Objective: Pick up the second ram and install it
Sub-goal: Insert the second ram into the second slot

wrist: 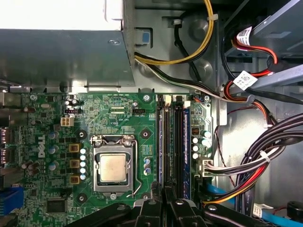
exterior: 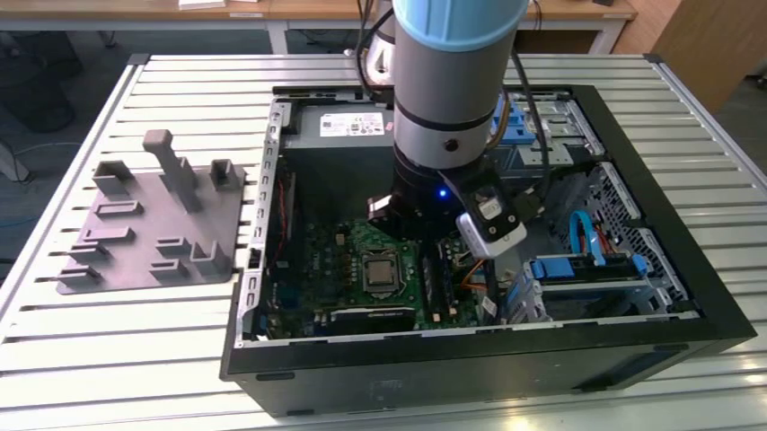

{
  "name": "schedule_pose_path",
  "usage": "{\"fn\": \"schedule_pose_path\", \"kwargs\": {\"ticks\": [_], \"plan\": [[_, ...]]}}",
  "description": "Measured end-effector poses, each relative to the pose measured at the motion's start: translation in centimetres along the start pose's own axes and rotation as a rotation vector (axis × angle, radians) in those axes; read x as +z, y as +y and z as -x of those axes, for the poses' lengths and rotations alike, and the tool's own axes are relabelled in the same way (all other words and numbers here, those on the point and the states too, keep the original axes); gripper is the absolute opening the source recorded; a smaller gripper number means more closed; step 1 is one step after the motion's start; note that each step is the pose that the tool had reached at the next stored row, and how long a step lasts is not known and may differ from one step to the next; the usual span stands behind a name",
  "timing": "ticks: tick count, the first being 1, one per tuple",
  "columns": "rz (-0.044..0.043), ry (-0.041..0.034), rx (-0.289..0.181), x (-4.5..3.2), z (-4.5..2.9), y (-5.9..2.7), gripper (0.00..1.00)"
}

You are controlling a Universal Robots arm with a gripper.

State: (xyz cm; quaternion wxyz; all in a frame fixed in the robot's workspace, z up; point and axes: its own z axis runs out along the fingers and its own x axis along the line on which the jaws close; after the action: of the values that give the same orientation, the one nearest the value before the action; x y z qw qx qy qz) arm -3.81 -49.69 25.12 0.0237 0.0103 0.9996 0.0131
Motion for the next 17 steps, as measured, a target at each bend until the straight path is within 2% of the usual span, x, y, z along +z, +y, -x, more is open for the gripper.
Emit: {"fn": "schedule_pose_path", "kwargs": {"ticks": [17], "plan": [[0.0001, 0.0, 0.0, 0.56, -0.01, -0.01, 0.14]]}}
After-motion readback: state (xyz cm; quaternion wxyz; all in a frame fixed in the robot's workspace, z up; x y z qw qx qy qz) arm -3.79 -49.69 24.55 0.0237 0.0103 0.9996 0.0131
